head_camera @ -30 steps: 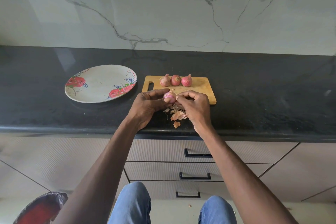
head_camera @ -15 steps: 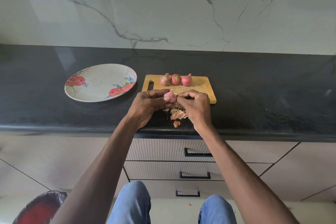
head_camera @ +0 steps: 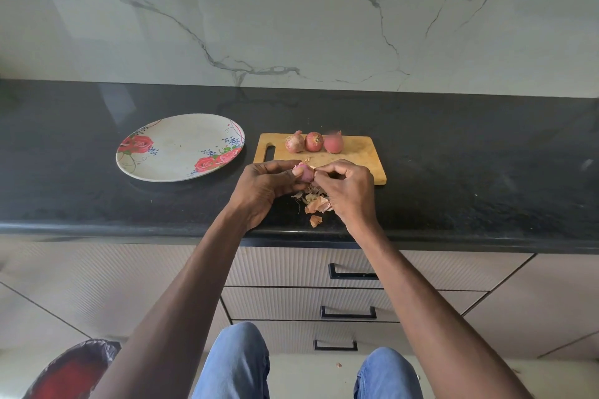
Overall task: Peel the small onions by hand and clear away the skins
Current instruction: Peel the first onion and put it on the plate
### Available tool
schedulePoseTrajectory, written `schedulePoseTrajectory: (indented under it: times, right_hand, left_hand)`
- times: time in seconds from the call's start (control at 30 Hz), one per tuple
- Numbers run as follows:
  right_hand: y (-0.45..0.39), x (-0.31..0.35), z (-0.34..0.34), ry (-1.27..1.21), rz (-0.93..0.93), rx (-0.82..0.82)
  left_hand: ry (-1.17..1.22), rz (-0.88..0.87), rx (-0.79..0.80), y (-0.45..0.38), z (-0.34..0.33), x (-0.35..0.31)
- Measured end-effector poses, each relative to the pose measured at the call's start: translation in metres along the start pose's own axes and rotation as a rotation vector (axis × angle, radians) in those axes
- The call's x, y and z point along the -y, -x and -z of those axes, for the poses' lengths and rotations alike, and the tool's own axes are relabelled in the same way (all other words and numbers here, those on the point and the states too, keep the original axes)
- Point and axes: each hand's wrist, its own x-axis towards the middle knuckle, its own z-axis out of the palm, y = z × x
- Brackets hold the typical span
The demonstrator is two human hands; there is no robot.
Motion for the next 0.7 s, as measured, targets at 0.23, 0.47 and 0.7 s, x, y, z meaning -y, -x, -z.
schedulePoseTrajectory:
  times: [0.23, 0.47, 0.7]
  right_hand:
    - [-0.0007, 0.0008, 0.0005, -0.060, -0.059, 0.030]
    - [-0.0014, -0.0032, 0.0001, -0.060, -0.093, 0.025]
    - [-0.0001, 0.0067, 0.0020, -0.181, -0.247, 0.022]
  left_hand:
    - [-0.021, -0.011, -0.004, 0.0005, -0.0008, 0.0002]
    - [-0.025, 0.003, 0.020, 0.0018, -0.0026, -0.0021]
    - [-0.013, 0.006, 0.034, 0.0010, -0.0018, 0.0004]
